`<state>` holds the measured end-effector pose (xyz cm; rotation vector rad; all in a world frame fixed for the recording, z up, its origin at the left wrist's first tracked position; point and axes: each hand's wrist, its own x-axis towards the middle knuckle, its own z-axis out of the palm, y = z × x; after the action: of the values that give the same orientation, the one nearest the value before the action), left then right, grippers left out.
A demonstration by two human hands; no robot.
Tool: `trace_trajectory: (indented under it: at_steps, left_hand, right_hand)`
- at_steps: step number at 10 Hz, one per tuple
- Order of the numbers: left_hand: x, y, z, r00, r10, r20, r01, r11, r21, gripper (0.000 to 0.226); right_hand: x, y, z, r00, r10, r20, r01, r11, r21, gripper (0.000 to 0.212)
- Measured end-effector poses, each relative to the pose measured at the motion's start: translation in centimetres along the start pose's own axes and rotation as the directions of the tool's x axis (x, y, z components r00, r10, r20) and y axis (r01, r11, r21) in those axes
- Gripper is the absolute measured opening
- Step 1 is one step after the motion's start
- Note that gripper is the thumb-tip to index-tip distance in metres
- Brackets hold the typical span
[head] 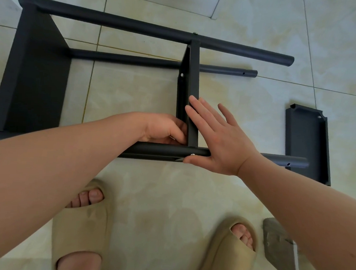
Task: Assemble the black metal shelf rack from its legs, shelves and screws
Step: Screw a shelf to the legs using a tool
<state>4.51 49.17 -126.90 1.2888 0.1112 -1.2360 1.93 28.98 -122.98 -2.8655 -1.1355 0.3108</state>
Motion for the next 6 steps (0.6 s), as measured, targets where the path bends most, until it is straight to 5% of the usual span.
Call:
trace_trajectory:
  at_steps: [3, 6]
  left_hand:
    - [0.23, -0.17, 0.02, 0.997, -0.029, -0.067, 0.04, 0.985, 0.171, 0.013]
    - [0.19, -0.11, -0.1, 1.0, -0.015, 0.02, 0.015, 1.0, -0.007, 0.019]
  right_hand:
    - [0.0, 0.03, 0.03, 1.0, -0.002, 0.003, 0.002, 1.0, 0.002, 0.105]
    - [-0.01, 0.04, 0.05, 1.0, -0.003, -0.002, 0.003, 1.0, 0.001, 0.105]
